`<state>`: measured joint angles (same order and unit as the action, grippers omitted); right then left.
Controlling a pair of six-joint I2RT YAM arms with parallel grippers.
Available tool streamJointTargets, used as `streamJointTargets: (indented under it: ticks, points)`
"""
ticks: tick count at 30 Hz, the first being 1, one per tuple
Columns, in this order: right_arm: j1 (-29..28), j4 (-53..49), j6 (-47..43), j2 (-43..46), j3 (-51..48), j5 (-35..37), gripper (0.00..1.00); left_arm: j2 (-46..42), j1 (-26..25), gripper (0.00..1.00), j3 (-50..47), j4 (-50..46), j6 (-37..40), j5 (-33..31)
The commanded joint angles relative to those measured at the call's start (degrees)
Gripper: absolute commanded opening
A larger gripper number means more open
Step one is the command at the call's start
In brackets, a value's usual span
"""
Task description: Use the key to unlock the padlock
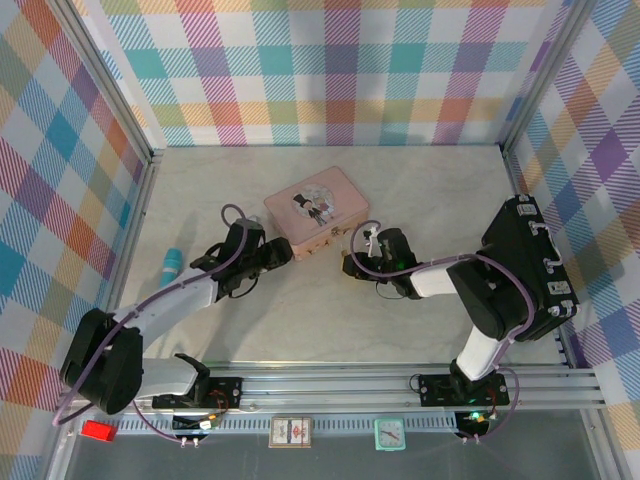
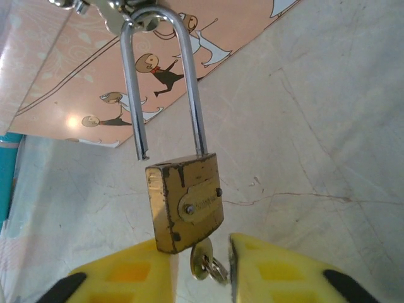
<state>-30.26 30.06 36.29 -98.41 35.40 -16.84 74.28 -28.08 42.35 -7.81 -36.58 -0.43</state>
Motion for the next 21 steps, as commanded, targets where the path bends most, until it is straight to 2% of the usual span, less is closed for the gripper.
streamJointTargets:
  ticks: [1,12,16,21]
  points:
    - [1.86,0.14,-2.61,2.08,0.59,-0.95,0.32,2.26,0.74,0.71,3.53,-0.9,0.09,0.85]
    - [5.12,-5.72,-6.46,-0.08,7.86,-5.64,0.4,9.1,2.27,0.7,7.21,0.11,-0.66,2.17]
    - [5.1,-4.56,-6.19,-0.15,6.04,-4.46,0.42,9.83,2.61,0.7,7.12,0.61,-1.12,2.27]
    - [5.21,-4.89,-9.26,-1.7,7.65,-4.91,0.38,11.41,2.75,0.7,8.12,0.82,-1.04,2.44]
